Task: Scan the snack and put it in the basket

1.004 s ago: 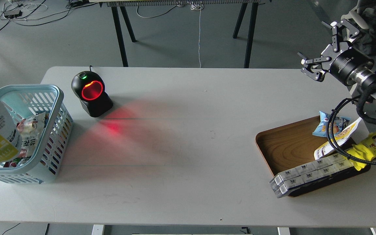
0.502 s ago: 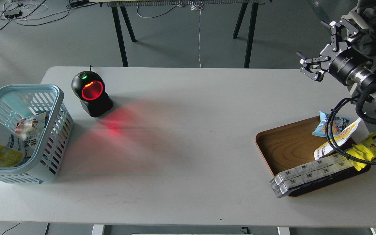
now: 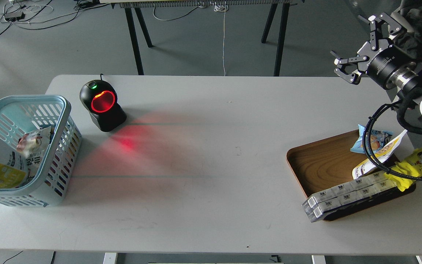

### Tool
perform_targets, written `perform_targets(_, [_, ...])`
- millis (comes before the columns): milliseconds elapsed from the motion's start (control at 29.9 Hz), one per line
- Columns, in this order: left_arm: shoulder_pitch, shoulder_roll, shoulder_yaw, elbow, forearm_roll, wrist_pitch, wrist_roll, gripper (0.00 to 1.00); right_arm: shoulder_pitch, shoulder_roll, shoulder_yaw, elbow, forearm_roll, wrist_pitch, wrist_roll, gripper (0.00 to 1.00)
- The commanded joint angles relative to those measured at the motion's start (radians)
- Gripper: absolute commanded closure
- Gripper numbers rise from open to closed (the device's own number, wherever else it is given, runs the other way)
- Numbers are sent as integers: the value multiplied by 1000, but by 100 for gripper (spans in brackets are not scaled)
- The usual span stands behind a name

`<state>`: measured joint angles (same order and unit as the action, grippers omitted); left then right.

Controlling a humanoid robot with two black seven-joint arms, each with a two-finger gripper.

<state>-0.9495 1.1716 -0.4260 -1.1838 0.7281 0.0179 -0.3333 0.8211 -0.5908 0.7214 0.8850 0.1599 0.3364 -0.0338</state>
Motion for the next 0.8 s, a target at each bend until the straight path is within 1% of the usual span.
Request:
perform_targets(0, [-6,-147,-100,53,-175,-42,75,1,-13,-15,18,48,1,-2,0,1])
perform_targets(67, [-5,-209,-137,61,-321,-82,147,1,-25,-20,38,58,1,-2,0,1])
perform_targets(100, [-5,-236,-143,72,-396,-90,164,1,-36,-21,52,58,3,-2,0,1])
perform_targets(234, [-5,-341,-149,144,-594,-102,178,1,-88,-33,111,98,3,3,0,1])
perform_targets(301, [-6,-398,-149,196,-641,-128,184,1,-126,-43,142,133,4,7,0,1])
perform_targets(468, [3,-497,-160,291,-728,-191,244,0,-195,-55,207,175,3,9,2,1])
perform_targets(602, [8,-517,-172,313,-828,-205,303,0,-200,-55,222,169,6,6,2,1])
perform_targets(769, [9,-572,-210,323,-901,-203,312,0,-201,-40,231,169,9,3,2,1])
